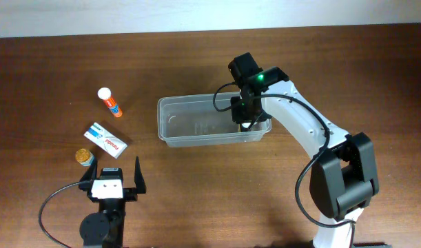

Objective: Pack container

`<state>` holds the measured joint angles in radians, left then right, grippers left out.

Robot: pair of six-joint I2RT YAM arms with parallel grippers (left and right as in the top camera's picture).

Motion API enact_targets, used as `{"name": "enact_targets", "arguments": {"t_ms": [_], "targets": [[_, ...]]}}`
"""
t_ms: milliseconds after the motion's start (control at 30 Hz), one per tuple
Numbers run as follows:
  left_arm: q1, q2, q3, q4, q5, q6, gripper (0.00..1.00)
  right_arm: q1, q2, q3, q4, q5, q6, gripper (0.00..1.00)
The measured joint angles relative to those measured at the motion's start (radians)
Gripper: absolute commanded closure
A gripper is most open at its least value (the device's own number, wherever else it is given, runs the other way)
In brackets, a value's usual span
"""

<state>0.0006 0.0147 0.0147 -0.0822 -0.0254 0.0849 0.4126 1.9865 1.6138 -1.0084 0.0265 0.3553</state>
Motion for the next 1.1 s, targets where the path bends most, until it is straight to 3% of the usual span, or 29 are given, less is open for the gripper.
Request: {"name": "enact_targets", "arguments": {"t_ms": [233,633,800,1000,1100], "targets": [[0.0,0.0,0.0,0.0,0.0,0.0,0.0,0.0,0.0,0.026,-0.096,0.0,-0.007,0.57],[0.0,0.0,0.0,0.0,0.0,0.0,0.0,-0.004,-0.06,0.326,-0.321,0.0,-0.071,0.47],[0.0,0.0,0.0,0.0,0.0,0.0,0.0,-0.044,-0.062,0.386,-0.349,0.0,-0.094,0.32],[0.0,0.0,0.0,0.0,0.0,0.0,0.0,-0.203,-0.064,0.415,-0.349,0.0,-0.105,0.2],[0.0,0.0,0.0,0.0,0.0,0.0,0.0,-0.304,-0.064,0.415,-0.339,0.0,-0.101,0.01]]}}
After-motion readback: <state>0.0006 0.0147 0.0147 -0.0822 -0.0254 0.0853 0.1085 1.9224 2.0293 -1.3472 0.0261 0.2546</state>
